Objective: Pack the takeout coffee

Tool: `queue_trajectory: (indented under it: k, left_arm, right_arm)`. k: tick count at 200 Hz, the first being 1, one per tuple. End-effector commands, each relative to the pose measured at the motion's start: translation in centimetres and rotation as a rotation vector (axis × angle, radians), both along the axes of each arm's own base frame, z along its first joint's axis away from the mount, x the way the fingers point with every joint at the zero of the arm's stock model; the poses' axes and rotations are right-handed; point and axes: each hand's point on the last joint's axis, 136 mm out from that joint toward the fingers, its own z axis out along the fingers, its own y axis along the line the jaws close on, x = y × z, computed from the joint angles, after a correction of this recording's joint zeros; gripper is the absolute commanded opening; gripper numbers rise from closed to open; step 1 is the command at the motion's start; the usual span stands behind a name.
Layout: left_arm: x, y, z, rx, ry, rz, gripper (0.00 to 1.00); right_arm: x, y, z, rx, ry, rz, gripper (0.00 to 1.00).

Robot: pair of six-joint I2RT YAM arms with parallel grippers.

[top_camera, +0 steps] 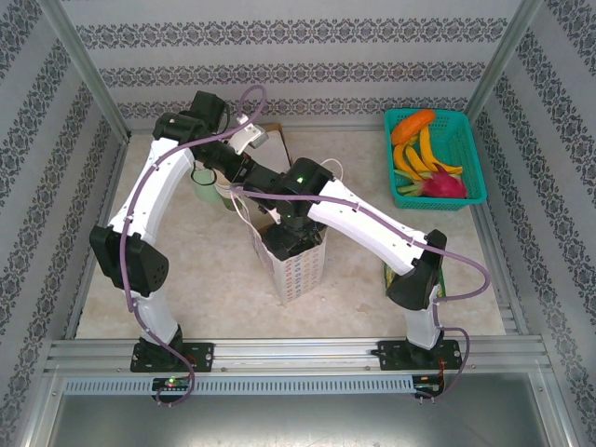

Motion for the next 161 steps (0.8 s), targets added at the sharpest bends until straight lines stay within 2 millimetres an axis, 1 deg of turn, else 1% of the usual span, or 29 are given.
queue_trajectory:
  k: [1, 11, 29, 46, 62, 75, 104, 118, 142, 161]
  left_arm:
    - [-1.3, 0.2, 0.3, 0.009, 0.001, -0.018, 0.33]
    - [-1.4, 0.2, 0.2, 0.012, 0.003, -0.018, 0.30]
    - [-1.5, 0.1, 0.6, 0.001, -0.006, -0.018, 0.23]
    - [-1.6, 0.2, 1.3, -0.009, -0.032, -0.003, 0.11]
    - [-2.2, 0.0, 2.0, -0.041, -0.068, -0.005, 0.07]
    - [-2.5, 0.1, 2.4, -0.056, -0.107, 0.016, 0.00]
    - [-3.0, 0.9, 3.0, -0.073, -0.151, 0.102, 0.00]
    - [-3.3, 1.4, 2.9, -0.070, -0.146, 0.156, 0.00]
    - [-3.9, 2.5, 2.2, -0.033, -0.125, 0.225, 0.00]
    - [-4.4, 3.3, 1.5, 0.006, -0.118, 0.251, 0.00]
  right_arm:
    - [-1.9, -3.5, 0.7, -0.100, 0.067, -0.024, 0.72]
    - [-2.0, -3.5, 0.7, -0.101, 0.068, -0.024, 0.72]
    - [-1.9, -3.6, 0.6, -0.107, 0.069, -0.025, 0.72]
    - [-2.0, -3.4, 0.7, -0.103, 0.075, -0.029, 0.72]
    - [-2.2, -3.0, 0.8, -0.090, 0.097, -0.046, 0.72]
    - [-2.1, -3.1, 0.6, -0.117, 0.098, -0.062, 0.72]
    - [-1.8, -2.9, 0.5, -0.117, 0.097, -0.082, 0.72]
    - [-1.8, -2.6, 0.3, -0.118, 0.105, -0.078, 0.72]
    - [-1.8, -2.4, -0.6, -0.138, 0.128, -0.068, 0.72]
    - [-1.9, -2.2, -0.8, -0.143, 0.138, -0.054, 0.72]
